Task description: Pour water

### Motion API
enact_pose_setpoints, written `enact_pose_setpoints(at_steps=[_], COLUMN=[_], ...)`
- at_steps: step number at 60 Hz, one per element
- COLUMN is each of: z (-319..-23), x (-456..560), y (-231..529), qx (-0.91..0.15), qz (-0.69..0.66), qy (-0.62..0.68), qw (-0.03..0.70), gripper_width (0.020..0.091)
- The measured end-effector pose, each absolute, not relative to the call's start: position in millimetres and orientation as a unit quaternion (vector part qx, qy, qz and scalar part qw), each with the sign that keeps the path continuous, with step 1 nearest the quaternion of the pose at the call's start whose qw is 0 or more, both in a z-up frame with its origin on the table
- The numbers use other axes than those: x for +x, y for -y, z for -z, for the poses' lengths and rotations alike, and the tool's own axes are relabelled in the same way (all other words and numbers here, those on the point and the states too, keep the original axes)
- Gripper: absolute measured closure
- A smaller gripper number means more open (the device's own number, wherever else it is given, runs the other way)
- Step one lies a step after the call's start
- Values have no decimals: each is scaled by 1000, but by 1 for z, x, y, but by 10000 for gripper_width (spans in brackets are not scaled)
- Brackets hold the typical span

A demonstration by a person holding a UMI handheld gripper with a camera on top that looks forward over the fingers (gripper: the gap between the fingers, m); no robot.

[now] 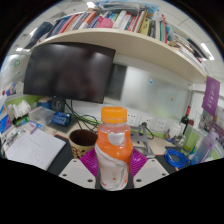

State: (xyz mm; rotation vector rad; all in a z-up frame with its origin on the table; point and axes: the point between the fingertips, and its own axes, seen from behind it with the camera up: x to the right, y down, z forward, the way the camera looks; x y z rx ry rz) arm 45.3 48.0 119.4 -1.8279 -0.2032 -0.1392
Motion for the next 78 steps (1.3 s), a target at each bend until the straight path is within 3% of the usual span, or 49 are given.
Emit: enact_pose_setpoints(at_steps=[11, 22, 37, 51, 64, 71, 78], z=[-125, -129, -138, -152, -149, -145, -154], x=[98, 112, 91, 78, 67, 63, 57], y=[-88, -125, -147, -160, -161, -156, -151], qx=[-783, -694, -587, -467, -423, -440, -498], qz=[191, 328, 421, 516, 536, 527, 482], qy=[245, 438, 569, 641, 670, 665, 633], qw=[538, 468, 393, 325, 291, 295, 345], gripper_width=[729, 728, 727, 728, 727, 726, 727])
